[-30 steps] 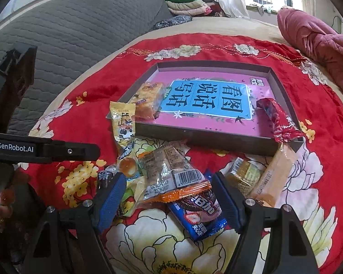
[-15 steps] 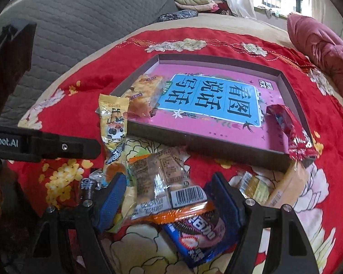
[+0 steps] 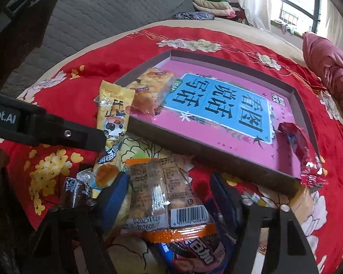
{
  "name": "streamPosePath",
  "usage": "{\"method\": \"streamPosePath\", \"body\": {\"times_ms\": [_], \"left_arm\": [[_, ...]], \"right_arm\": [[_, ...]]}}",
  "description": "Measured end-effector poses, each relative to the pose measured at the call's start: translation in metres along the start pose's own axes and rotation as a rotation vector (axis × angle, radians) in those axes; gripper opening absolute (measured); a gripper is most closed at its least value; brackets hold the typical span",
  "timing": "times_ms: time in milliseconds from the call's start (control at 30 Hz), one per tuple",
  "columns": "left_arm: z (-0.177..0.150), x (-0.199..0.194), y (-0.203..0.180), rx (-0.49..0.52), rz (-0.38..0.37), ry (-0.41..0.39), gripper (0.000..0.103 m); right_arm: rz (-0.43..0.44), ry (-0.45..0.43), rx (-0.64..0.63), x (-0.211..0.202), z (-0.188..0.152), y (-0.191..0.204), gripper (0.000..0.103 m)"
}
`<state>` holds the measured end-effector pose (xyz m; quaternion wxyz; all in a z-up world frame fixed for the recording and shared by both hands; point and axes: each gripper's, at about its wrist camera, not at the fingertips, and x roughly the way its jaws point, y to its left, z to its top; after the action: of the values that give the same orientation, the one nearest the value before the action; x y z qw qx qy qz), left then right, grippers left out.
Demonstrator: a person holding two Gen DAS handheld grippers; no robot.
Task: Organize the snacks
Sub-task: 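Close left gripper on the yellow bag while right gripper grasps the pastry pack, then lift the yellow bag with left gripper while right gripper lifts the pastry pack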
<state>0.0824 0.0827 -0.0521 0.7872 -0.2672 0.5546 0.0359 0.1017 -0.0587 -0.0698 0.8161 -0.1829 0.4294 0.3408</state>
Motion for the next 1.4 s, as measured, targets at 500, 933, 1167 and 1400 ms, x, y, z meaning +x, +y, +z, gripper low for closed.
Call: {"method": "streamPosePath", "body": {"times_ms": [500, 933, 1167, 1400], "left_arm": [[0.007, 0.015, -0.004, -0.007, -0.021, 0.014, 0.059], [0.008, 0.031, -0.012, 0.002, -0.024, 0.021, 0.059], [0.004, 0.035, -0.02, 0.027, -0.027, 0.028, 0.044], [0.0, 0.035, -0.021, 0.044, -0.035, 0.025, 0.029]], "right_arm": [[-0.017, -0.03, -0.067, 0.0, -0.003, 0.009, 0.05], [-0.048, -0.081, -0.013, -0.023, -0.007, -0.006, 0.05], [-0.05, -0.081, 0.009, -0.024, -0.007, -0.01, 0.05], [-0.05, -0.084, 0.023, -0.024, -0.008, -0.012, 0.05]]}}
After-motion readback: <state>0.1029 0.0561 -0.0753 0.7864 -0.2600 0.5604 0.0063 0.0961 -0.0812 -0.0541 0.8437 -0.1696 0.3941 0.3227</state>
